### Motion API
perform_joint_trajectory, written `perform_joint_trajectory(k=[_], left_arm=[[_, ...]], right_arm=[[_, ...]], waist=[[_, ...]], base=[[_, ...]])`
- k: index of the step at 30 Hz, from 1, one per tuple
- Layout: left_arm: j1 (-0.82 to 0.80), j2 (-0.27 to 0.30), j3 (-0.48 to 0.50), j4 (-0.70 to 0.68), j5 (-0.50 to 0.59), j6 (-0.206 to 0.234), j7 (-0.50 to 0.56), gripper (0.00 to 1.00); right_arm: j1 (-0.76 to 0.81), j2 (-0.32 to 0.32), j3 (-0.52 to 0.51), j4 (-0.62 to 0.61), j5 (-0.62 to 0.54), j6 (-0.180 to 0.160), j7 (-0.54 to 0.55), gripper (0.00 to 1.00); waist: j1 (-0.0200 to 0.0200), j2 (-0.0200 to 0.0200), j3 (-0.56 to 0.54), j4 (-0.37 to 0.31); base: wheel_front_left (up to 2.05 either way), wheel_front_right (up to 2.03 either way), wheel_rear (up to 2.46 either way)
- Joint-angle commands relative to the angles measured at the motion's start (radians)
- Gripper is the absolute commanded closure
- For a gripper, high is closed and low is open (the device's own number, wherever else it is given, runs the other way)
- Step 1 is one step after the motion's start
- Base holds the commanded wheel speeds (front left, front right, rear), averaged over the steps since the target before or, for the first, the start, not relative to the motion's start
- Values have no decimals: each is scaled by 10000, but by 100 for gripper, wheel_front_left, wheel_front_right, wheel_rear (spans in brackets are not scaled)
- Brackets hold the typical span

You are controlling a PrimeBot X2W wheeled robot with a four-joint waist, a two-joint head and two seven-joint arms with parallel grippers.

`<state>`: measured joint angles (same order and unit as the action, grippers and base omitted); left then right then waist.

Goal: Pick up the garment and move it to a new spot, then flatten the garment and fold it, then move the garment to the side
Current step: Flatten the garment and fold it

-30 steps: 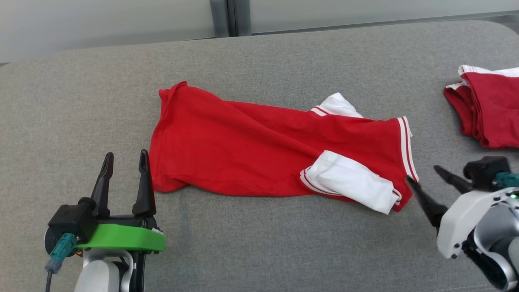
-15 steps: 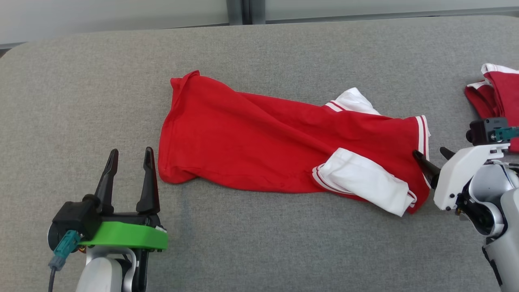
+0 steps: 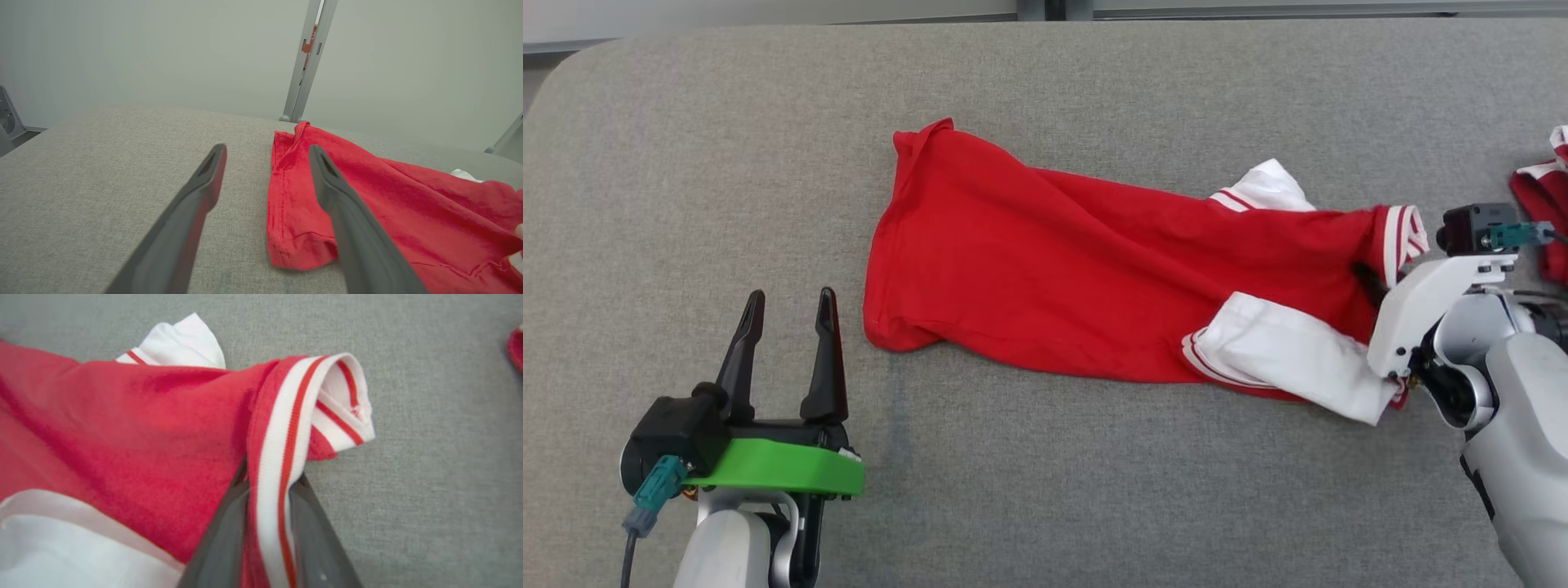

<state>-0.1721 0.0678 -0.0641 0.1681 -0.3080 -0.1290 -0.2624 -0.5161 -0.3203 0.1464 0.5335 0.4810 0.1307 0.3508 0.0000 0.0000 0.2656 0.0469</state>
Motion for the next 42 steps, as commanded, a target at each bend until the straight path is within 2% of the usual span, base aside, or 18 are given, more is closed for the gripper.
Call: perform_joint_trajectory(k=[1, 8, 17, 21, 28, 29, 30, 31, 36, 42], left_arm=[[-140, 53, 4, -15, 23, -29, -30, 0], [-65, 7, 45, 0, 17, -29, -30, 0], [-133, -32, 14, -39, 16, -29, -30, 0], [-275, -46, -48, -51, 16, -29, -30, 0], [-438, -82, -180, -20, -24, -29, -30, 0], [-458, -85, -193, -6, -28, -29, -30, 0], [-476, -88, -202, -1, -31, -29, -30, 0], [-500, -93, -224, 0, -32, -29, -30, 0], [-523, -107, -168, 36, 10, -29, -30, 0], [-262, -115, 189, 114, 128, -29, -30, 0]], right_arm=[[-296, -117, 25, 47, -239, -5, -459, 100], [-914, -250, 227, -131, -1145, -7, -2541, 100], [-1737, -84, 125, -139, -2057, -7, -4278, 100], [-2225, 8, -6, 259, -2244, -8, -4570, 100], [-3011, 68, -66, 1672, -2380, -8, -4111, 100], [-3126, 66, -157, 1935, -2414, -8, -4087, 95], [-3200, 87, -206, 2163, -2463, -8, -4049, 10], [-3286, 115, -236, 2325, -2523, -8, -4081, 0], [-3526, 123, -257, 3090, -2794, -8, -4260, 0], [-3119, 54, -128, 3242, -2726, -8, -4985, 0]], waist=[[0, 0, 43, 61], [0, 0, -9, 153], [0, 0, 77, 169], [0, 0, 201, 284], [0, 0, 493, 675], [0, 0, 546, 740], [0, 0, 577, 778], [0, 0, 610, 818], [0, 0, 628, 869], [0, 0, 199, 482]], base=[[0, 0, 0], [0, 0, 0], [0, 0, 0], [0, 0, 0], [0, 0, 0], [0, 0, 0], [0, 0, 0], [0, 0, 0], [0, 0, 0], [0, 0, 0]])
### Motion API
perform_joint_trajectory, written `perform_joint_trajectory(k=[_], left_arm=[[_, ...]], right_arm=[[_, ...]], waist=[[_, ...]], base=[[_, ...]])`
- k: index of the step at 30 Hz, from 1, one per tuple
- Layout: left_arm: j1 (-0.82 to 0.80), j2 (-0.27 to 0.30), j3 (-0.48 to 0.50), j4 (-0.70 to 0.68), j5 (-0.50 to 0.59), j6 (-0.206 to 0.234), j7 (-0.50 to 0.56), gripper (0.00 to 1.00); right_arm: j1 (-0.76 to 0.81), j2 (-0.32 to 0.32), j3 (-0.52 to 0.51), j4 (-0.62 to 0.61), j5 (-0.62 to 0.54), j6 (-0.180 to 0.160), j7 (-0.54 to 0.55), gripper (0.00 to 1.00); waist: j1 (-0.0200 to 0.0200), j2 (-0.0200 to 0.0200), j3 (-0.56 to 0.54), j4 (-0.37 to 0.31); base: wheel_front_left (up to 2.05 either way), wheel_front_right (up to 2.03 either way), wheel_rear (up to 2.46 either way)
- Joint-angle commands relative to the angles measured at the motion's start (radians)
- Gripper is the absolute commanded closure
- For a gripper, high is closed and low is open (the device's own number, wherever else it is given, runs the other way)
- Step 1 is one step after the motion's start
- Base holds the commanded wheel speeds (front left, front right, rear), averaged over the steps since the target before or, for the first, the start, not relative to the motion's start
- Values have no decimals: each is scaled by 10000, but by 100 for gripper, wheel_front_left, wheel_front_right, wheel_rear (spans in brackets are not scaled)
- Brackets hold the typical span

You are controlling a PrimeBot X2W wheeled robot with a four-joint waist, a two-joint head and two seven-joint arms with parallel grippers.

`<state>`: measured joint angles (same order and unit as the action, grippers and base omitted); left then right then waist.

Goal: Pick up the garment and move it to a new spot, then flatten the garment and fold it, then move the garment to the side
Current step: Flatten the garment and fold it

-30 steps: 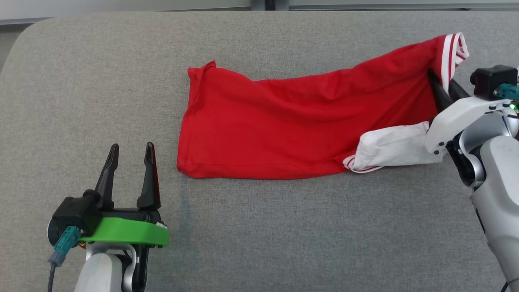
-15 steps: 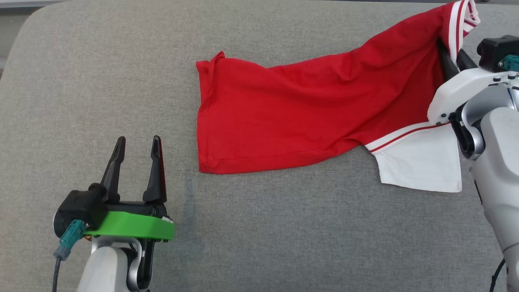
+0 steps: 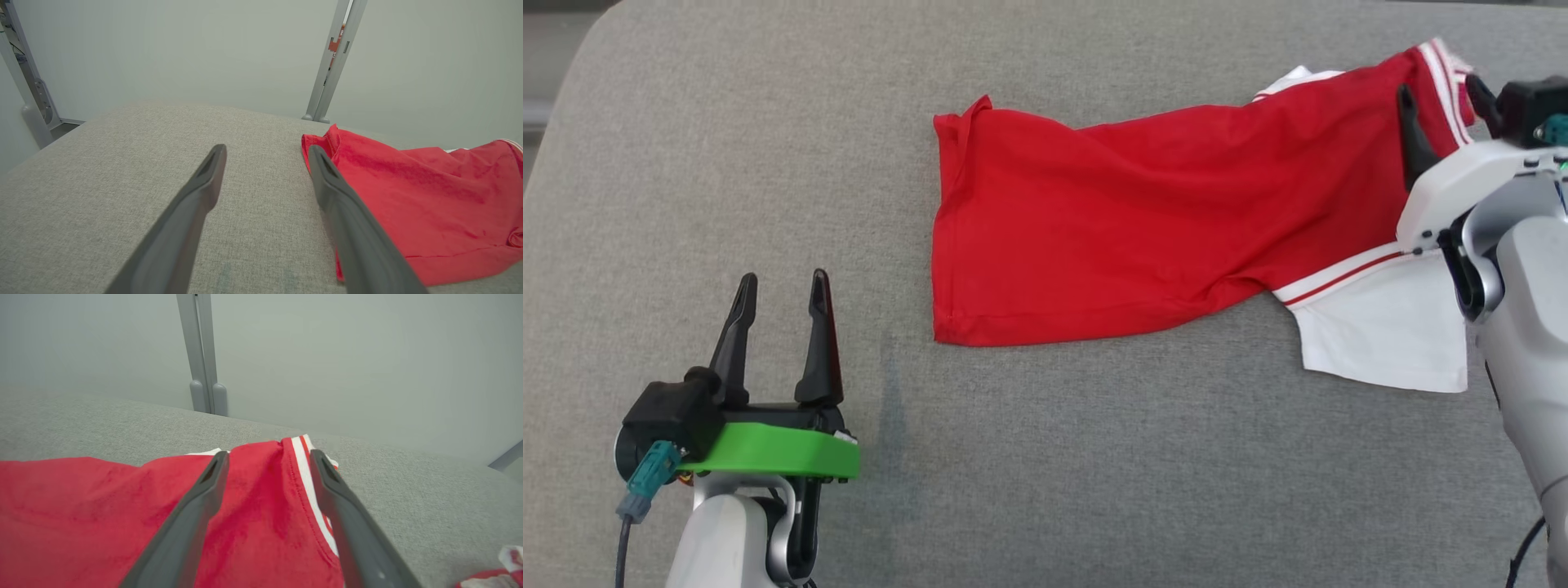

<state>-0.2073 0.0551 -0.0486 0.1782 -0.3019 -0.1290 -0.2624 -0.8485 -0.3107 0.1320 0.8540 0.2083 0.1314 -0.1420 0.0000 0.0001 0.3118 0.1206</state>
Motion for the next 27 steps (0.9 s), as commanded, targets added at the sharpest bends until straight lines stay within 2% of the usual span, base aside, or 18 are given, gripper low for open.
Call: perform_joint_trajectory(k=[1, 6, 14, 22, 27], left_arm=[[124, 11, 86, 36, 68, -29, -30, 0], [336, 5, 350, 149, 143, -29, -30, 0], [786, -16, 860, 437, 263, -29, -30, 0], [1134, -31, 1058, 624, 245, -29, -30, 0], [1299, -34, 992, 734, 137, -29, -30, 0]], right_arm=[[317, -63, 66, -13, -39, -16, -186, 0], [1097, -5, 404, -523, -110, -16, -589, 0], [2739, 219, 401, -1847, -506, -16, -900, 0], [4476, 735, -388, -3371, -991, -16, -1085, 0], [5771, 1414, -1012, -4697, -900, -16, -1234, 0]], waist=[[0, -1, -380, -347], [0, -1, -953, -810], [0, -1, -1913, -1463], [0, -1, -2419, -1717], [0, -1, -2644, -1792]], base=[[0, 0, 0], [0, 0, 0], [0, 0, 0], [0, 0, 0], [0, 0, 0]])
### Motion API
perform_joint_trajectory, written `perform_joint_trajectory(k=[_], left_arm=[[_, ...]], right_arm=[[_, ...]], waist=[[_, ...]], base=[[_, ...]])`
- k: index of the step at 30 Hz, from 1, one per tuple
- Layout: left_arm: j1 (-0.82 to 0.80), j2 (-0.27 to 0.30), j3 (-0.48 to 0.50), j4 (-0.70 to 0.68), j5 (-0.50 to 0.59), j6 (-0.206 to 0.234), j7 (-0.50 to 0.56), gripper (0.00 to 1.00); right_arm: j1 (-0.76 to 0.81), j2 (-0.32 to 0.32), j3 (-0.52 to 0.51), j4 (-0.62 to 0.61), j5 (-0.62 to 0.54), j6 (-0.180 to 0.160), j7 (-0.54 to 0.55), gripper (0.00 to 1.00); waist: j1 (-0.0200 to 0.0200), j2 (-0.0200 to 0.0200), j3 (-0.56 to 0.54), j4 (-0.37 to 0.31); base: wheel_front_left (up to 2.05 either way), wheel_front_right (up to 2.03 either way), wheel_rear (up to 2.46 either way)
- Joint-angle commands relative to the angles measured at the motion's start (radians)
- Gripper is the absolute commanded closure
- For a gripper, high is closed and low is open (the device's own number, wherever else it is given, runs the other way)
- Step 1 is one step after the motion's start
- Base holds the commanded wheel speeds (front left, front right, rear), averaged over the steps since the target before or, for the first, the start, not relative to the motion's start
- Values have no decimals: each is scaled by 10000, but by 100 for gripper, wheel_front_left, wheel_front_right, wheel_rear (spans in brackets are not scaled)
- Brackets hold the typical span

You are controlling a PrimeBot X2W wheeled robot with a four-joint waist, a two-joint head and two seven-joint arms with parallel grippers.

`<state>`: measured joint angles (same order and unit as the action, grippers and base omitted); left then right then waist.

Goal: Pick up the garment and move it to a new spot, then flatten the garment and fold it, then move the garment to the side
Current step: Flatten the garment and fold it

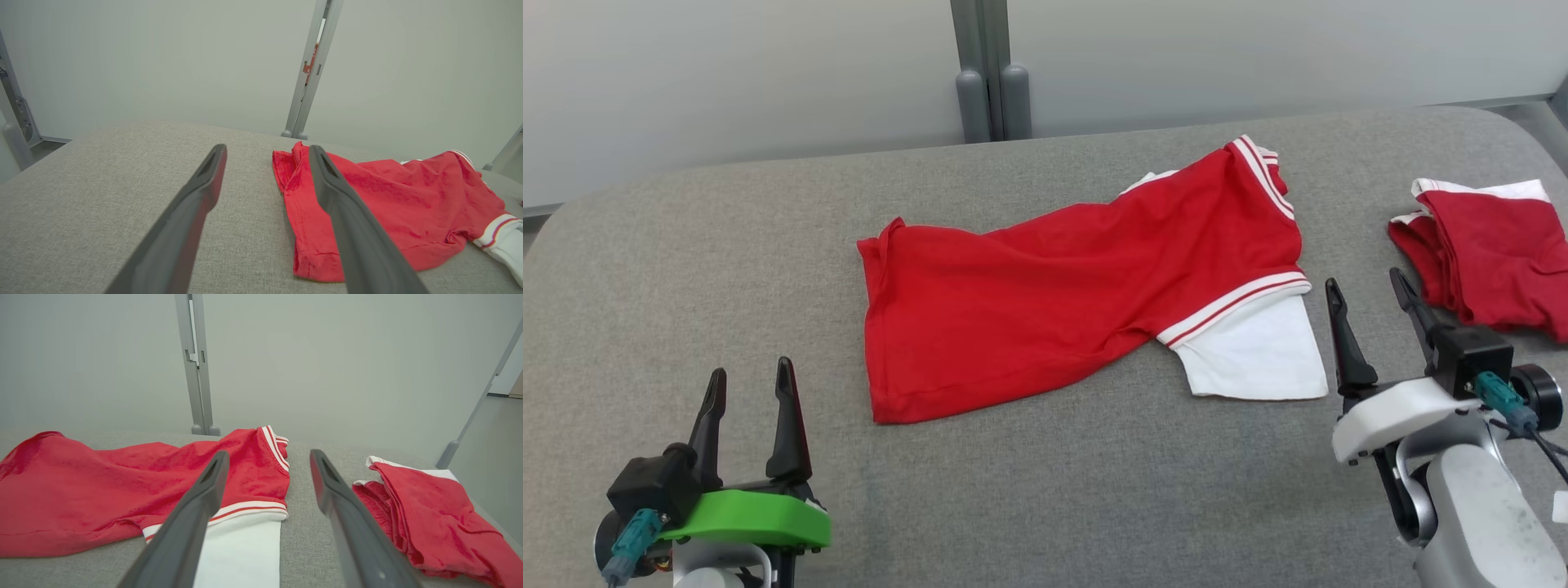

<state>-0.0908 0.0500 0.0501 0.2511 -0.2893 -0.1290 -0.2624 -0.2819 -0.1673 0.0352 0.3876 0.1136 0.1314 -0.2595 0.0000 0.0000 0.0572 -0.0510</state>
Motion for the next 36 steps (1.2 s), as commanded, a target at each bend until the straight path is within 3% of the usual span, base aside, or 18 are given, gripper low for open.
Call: perform_joint_trajectory(k=[1, 13, 36], left_arm=[[161, 17, -45, 43, -25, -29, -28, 0], [382, 19, -254, 247, -167, -30, -30, 0], [181, 17, -719, 337, -306, -30, -30, 0]], right_arm=[[346, 123, -116, -258, 67, -16, -48, 0], [1211, 439, -10, -643, 131, -16, -58, 0], [484, 467, -16, -75, 453, -16, 322, 0]], waist=[[0, 0, -139, -96], [0, 0, -292, -439], [0, 0, -47, -309]], base=[[0, 0, 0], [0, 0, 0], [0, 0, 0]])
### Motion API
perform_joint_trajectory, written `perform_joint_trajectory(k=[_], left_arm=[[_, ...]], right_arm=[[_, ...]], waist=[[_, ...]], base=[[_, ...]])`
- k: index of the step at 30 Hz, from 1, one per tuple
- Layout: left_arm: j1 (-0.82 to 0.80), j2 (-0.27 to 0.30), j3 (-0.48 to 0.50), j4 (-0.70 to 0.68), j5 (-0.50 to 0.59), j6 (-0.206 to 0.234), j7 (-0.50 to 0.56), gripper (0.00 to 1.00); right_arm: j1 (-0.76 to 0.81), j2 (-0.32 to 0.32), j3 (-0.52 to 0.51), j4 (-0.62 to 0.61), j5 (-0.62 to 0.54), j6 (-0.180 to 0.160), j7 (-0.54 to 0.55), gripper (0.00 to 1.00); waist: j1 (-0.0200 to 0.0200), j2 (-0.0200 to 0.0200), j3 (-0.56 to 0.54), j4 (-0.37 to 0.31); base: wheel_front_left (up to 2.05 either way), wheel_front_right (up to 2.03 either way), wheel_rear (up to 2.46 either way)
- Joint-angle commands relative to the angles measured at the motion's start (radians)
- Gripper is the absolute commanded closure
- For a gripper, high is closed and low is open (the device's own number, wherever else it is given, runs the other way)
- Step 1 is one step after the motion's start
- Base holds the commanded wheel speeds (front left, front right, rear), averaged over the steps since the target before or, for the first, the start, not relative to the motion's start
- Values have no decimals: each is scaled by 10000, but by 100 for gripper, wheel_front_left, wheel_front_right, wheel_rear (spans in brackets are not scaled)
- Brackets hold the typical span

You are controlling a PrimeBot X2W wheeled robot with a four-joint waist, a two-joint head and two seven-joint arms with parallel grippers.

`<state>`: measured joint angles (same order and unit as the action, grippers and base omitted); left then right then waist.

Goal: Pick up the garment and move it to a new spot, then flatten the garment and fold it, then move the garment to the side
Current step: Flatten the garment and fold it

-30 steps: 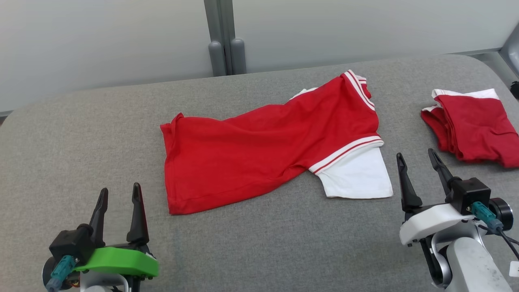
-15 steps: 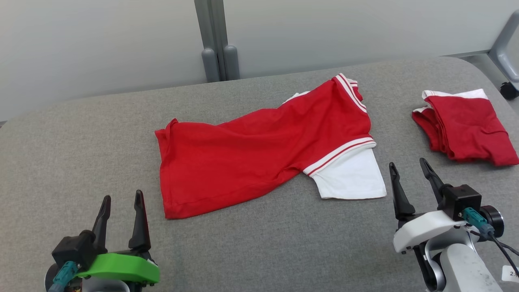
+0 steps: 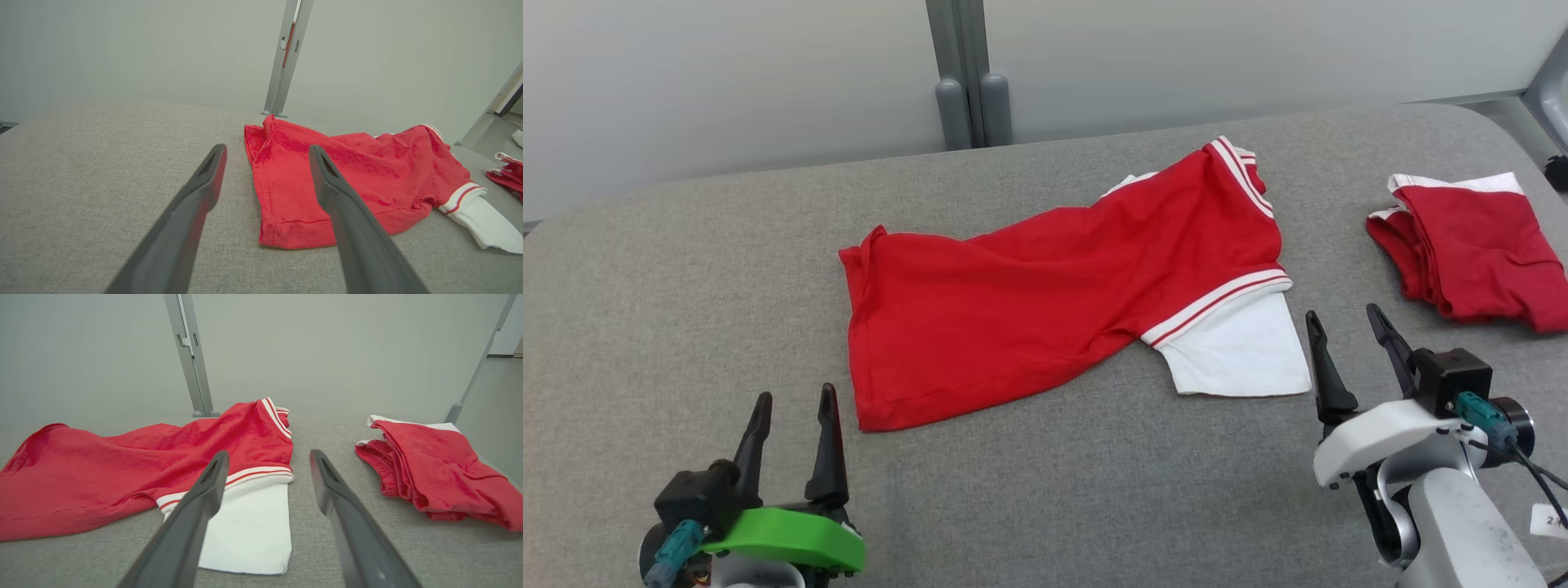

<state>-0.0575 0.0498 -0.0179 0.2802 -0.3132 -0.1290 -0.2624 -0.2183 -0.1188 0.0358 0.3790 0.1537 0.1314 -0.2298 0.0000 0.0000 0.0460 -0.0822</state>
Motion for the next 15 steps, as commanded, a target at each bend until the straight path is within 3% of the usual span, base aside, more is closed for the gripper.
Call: perform_joint_trajectory(k=[1, 10, 15], left_arm=[[-258, 20, -168, 129, -100, -30, -30, 0], [-1622, 29, -1160, 2719, -57, -30, -15, 0], [-2548, 27, -1643, 4076, -585, -30, 318, 0]], right_arm=[[-248, -42, -43, 48, 60, -16, 157, 0], [-1236, 70, -585, 1290, -141, -16, 2010, 0], [-1765, 266, -665, 2305, -337, -16, 2794, 0]], waist=[[0, 0, 125, 12], [0, 0, 467, 146], [0, 0, 686, 183]], base=[[0, 0, 0], [0, 0, 0], [0, 0, 0]])
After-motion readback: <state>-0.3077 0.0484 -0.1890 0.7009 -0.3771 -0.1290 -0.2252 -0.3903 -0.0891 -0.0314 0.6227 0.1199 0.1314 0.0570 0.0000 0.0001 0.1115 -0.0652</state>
